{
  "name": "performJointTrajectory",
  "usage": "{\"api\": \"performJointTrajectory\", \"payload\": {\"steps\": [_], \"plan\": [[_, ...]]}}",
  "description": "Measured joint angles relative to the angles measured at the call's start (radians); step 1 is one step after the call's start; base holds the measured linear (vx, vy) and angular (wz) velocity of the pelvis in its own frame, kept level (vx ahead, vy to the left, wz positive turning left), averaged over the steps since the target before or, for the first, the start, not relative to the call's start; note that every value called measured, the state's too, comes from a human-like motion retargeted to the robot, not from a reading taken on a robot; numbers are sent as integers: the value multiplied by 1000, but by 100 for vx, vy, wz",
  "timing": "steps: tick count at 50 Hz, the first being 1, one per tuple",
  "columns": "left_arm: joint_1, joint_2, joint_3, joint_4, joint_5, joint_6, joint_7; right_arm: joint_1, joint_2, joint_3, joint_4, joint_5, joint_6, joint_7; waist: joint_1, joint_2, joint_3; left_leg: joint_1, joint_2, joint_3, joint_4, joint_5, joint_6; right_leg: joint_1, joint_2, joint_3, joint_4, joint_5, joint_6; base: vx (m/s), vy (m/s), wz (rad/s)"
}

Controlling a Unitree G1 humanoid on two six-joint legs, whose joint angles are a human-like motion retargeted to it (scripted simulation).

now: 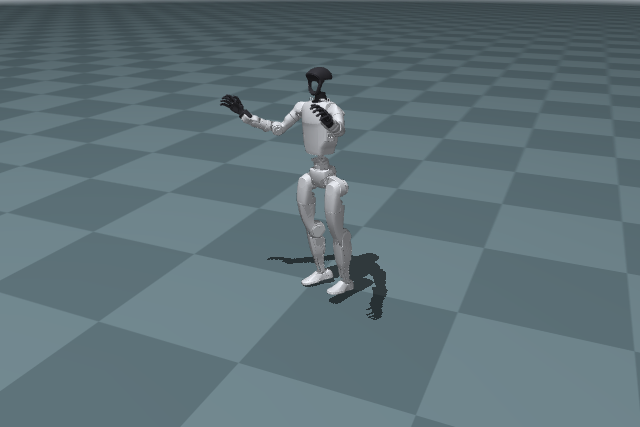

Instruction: In place motions

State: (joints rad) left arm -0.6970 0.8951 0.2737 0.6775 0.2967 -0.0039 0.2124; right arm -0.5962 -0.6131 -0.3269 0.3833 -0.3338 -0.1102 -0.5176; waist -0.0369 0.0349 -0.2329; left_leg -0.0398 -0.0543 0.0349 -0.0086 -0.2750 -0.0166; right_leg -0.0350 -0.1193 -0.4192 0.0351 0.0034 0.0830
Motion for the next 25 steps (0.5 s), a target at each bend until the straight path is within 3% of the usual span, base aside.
{"api": "performJointTrajectory", "payload": {"steps": [3, 6, 10, 13, 15, 18, 20, 22, 25], "plan": [[173, -76, 98, 88, -125, 37, -144, 178, 69, -84, 96, -8, -40, 228, 0, -1, 13, 5, 2, 3, -1, -2, 1, 1, 2, 4, 0, 0, -1, 0, 0, 0], [329, -210, 199, 228, -275, -5, -377, 338, 141, -125, 278, -131, -21, 418, 1, 4, 27, 11, 5, 6, -3, -5, 1, 3, 6, 9, 1, 1, -1, 1, 2, -3], [500, -400, 274, 475, -411, 31, -687, 473, 214, -135, 694, -430, 143, 718, -9, 11, 57, 22, 9, 5, -3, -8, 2, 15, 10, 8, 0, -1, 0, 0, 0, 0], [600, -489, 219, 712, -363, 79, -747, 512, 248, -160, 1105, -567, 265, 811, -16, 19, 75, 22, 9, 0, -2, -8, 3, 21, 11, 1, -2, -4, 2, 3, 7, 10], [643, -533, 167, 871, -281, 111, -730, 561, 277, -207, 1316, -529, 328, 816, -18, 22, 86, 18, 8, -5, -1, -8, 3, 23, 9, -4, -3, -6, 4, 2, 7, 13], [692, -649, 116, 994, -174, 208, -619, 713, 408, -262, 1317, -208, 419, 814, -12, 13, 102, 9, 1, -17, 2, -7, 3, 20, 3, -8, -4, -10, 6, 2, 4, 8], [748, -744, 88, 1002, -196, 237, -567, 796, 471, -279, 1317, 93, 375, 747, -15, 5, 106, 0, -4, -27, 4, -7, 2, 16, -2, -10, -4, -13, 7, 4, 1, 4], [825, -835, 59, 989, -295, 225, -534, 854, 520, -293, 1317, 387, 312, 715, -20, 2, 100, -8, -6, -33, 3, -8, 2, 9, -4, -12, -5, -13, 8, 8, 3, 4], [905, -952, 109, 983, -429, 169, -482, 902, 550, -335, 1317, 688, 370, 685, -10, 7, 89, -15, 1, -25, 2, -11, 3, -6, 1, -2, -2, -12, 8, -2, 3, -12]]}}
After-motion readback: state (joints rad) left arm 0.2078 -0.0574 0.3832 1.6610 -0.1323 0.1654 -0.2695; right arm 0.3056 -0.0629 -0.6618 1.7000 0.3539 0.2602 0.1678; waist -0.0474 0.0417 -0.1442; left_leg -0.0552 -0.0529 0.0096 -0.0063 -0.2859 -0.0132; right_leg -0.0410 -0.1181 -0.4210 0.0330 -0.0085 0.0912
